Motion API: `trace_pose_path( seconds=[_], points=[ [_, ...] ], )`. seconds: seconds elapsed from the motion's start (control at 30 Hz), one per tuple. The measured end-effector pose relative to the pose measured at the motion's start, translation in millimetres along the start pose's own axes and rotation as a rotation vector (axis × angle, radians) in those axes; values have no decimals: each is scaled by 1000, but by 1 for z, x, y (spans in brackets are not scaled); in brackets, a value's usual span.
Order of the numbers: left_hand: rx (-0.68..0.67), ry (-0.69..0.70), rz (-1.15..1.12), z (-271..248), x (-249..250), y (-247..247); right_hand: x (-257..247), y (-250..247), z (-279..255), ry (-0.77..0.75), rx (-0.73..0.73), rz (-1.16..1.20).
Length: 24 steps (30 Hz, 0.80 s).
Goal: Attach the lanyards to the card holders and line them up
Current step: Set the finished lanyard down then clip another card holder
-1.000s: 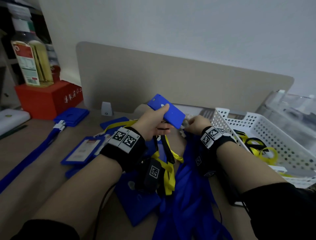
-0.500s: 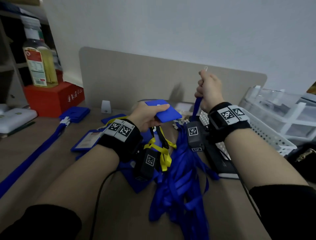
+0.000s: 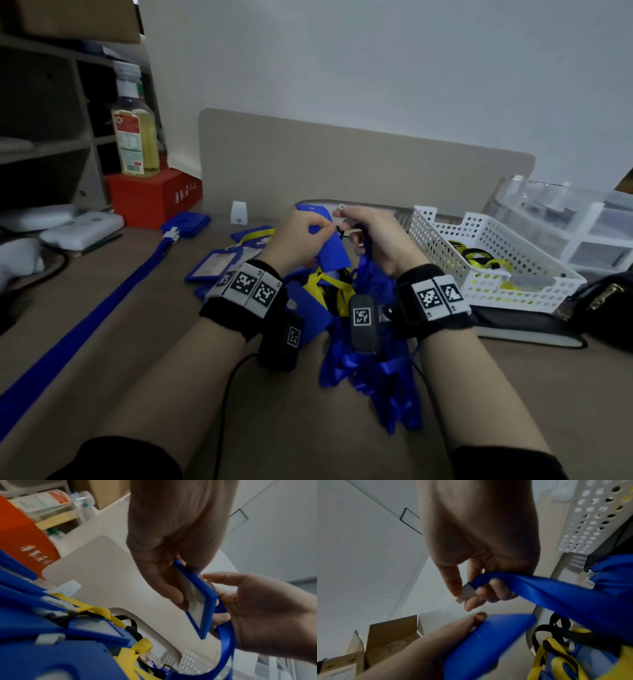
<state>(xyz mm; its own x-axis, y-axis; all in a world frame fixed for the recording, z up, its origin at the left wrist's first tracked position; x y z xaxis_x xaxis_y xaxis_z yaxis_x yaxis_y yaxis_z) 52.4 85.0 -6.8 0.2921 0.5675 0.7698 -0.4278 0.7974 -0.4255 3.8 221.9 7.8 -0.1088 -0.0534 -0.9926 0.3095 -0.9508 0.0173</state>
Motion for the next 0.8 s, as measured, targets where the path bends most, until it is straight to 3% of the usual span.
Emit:
trace_pose_path(
  seconds=[0.07,0.23,0.53,0.67,0.8],
  points=[
    [59,62,-6,-3,-1,-3,4,7,-3,-39,-59,-35],
    [148,69,-42,-1,-1,-14,1,13,-3,-117,-116,-44],
    [21,-47,-77,0,-6,-19,5,12,-6,-185,-105,-105],
    [6,-142,-22,0,-2,-19,2,14,-12,-280,-42,-256],
    [-17,-136,-32,-1,-3,-18,2,19,-13,-411,-10,-486]
  ],
)
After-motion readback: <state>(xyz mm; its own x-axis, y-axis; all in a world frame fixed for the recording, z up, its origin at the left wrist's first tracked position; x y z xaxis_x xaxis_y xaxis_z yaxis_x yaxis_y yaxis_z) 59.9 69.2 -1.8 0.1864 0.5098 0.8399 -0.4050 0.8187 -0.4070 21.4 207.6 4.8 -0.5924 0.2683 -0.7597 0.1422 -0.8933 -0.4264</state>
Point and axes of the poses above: each hand's wrist, its own z-axis towards the middle knuckle, its own y-axis out of the palm, x = y × z, the point moved 1 cm from there along z, towards the middle knuckle, and after that the axes turned 4 degrees about x, right-handed, at the moved point
